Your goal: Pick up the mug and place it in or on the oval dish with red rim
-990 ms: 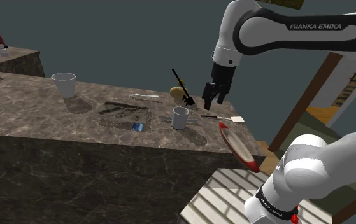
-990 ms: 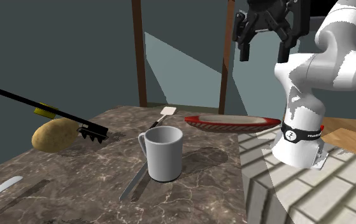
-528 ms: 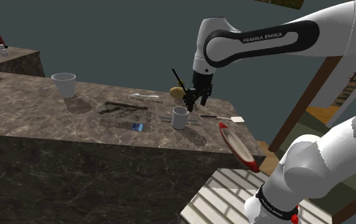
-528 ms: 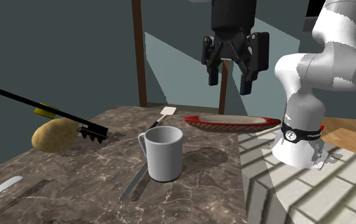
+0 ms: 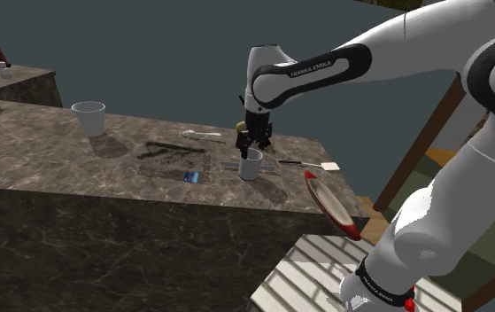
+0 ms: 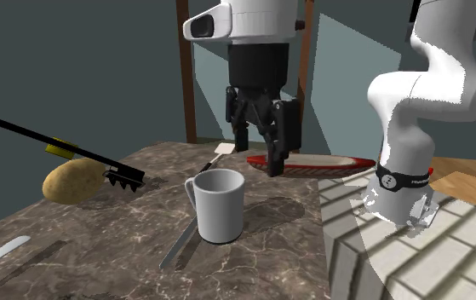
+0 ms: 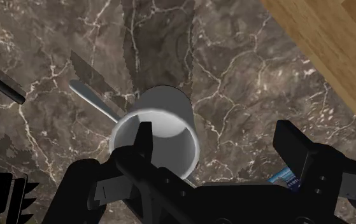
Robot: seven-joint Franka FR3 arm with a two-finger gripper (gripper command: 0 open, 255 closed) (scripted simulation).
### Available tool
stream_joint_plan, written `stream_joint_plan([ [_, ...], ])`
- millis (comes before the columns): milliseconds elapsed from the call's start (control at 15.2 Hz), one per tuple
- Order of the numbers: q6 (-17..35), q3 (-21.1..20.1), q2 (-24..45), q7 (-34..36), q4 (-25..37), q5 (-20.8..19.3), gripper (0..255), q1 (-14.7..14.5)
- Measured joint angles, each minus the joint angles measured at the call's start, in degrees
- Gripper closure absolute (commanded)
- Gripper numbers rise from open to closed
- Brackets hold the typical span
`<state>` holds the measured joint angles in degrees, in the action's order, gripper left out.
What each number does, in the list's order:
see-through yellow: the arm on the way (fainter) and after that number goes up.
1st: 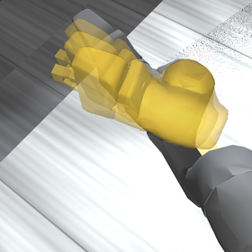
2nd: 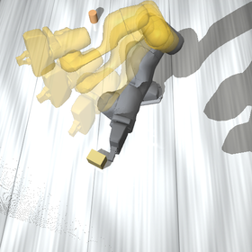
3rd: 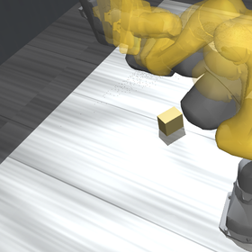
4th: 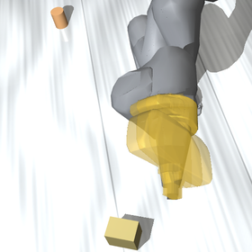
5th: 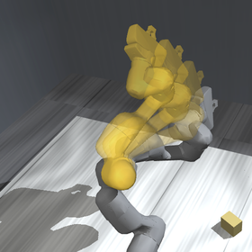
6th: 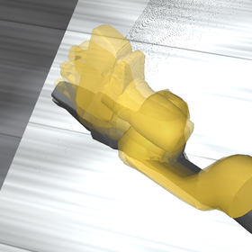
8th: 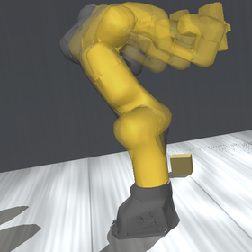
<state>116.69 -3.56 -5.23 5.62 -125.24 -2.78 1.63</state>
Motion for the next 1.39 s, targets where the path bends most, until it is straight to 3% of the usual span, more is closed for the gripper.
stream_joint_plan([
  [264,3.4,0.3,8.2,0.2,4.6,-1.8,0,0.3],
  [726,8.2,0.5,11.1,0.4,2.7,-2.4,0,0.5],
  [1122,8.8,0.5,11.4,0.4,2.4,-2.5,0,0.6],
  [1188,8.8,0.5,11.4,0.4,2.4,-2.5,255,0.6],
  [1386,8.8,0.5,11.4,0.4,2.4,-2.5,255,0.6],
])
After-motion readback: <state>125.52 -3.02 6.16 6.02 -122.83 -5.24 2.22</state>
